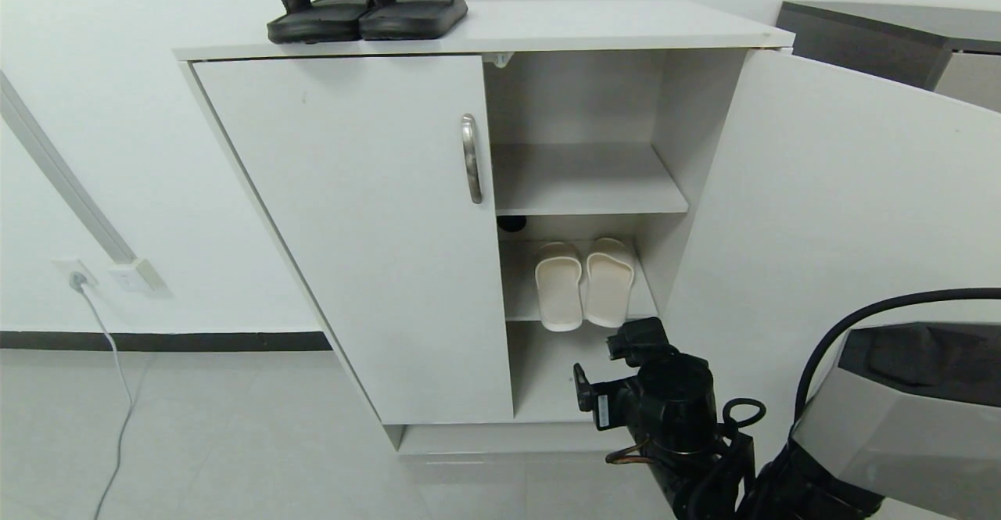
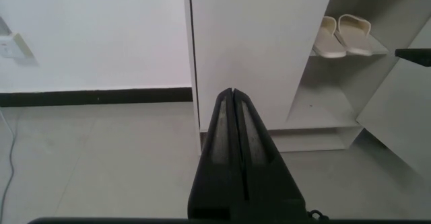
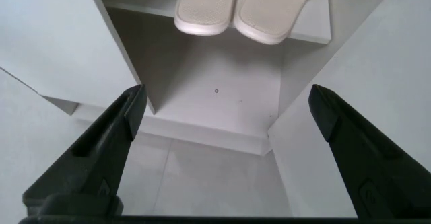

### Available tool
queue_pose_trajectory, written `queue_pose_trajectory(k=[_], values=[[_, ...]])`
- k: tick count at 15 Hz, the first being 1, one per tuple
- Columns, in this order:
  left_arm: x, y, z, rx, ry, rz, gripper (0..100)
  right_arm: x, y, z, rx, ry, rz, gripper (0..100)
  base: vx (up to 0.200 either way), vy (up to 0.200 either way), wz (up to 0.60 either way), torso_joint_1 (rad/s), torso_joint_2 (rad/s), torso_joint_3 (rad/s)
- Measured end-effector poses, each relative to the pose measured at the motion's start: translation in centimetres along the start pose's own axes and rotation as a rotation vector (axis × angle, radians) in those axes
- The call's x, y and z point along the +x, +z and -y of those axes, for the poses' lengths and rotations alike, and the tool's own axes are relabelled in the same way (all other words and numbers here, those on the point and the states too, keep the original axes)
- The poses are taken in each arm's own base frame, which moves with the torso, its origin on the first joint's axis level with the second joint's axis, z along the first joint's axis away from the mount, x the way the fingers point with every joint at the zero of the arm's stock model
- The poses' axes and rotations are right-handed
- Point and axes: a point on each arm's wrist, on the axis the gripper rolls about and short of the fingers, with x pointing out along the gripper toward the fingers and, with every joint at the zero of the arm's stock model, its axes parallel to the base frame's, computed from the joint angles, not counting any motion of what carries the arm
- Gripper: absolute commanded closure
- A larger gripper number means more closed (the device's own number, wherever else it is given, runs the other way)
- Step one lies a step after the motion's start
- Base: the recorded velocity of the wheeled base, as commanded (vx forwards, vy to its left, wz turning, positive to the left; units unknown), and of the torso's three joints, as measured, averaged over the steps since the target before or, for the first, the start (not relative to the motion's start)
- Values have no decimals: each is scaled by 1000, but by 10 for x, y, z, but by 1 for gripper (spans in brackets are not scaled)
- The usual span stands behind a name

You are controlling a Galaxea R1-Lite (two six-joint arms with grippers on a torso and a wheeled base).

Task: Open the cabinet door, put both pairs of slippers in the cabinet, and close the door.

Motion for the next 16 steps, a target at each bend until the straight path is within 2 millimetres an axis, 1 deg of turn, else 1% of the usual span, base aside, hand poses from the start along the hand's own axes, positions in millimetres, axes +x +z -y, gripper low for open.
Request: queue_pose_trajectory(k=[4, 11, 16], values=[[0, 0, 0, 0, 2, 0, 100, 1, -2, 0, 2, -1, -1, 0, 0, 0, 0, -1, 1, 15], [0, 0, 0, 0, 4, 0, 100, 1, -3, 0, 8, 0, 5, 0, 0, 0, 0, 4, 0, 154], [0, 0, 0, -1, 2, 0, 100, 1, -3, 1, 15, -1, 11, 0, 0, 0, 0, 2, 2, 10]])
